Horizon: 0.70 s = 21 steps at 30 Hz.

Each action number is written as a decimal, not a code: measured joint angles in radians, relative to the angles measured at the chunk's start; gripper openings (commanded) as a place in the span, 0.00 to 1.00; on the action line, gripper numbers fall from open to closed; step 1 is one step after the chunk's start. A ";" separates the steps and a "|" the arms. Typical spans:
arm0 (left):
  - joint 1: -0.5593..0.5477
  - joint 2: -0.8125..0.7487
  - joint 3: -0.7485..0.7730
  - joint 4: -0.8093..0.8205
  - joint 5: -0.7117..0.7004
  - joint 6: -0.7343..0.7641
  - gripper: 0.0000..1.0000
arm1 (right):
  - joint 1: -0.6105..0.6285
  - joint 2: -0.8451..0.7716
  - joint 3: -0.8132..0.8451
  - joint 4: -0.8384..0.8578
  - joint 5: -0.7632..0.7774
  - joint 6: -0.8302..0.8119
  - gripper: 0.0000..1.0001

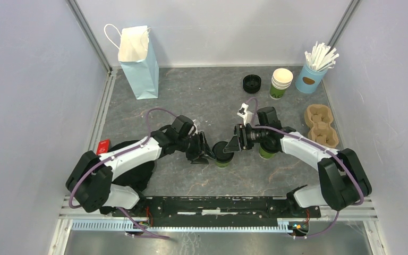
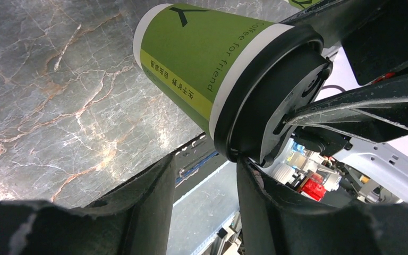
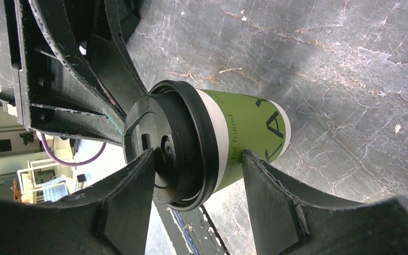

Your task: Pack the takeout coffee

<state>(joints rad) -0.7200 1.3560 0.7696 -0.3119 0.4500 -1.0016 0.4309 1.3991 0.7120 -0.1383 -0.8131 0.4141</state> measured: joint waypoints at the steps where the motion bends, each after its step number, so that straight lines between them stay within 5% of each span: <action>1: 0.000 0.005 0.006 -0.008 -0.002 0.004 0.48 | -0.002 -0.005 -0.015 0.022 -0.002 0.006 0.59; 11: -0.016 0.014 -0.064 0.104 0.030 0.006 0.43 | -0.006 -0.029 -0.078 0.135 -0.013 0.014 0.60; 21: -0.072 -0.004 0.090 -0.085 -0.168 0.098 0.49 | 0.020 -0.023 0.116 -0.177 0.085 -0.080 0.76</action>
<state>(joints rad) -0.7925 1.3521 0.8597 -0.3969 0.2817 -0.9031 0.4511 1.3762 0.8276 -0.3149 -0.7280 0.3344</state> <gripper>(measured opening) 0.475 0.723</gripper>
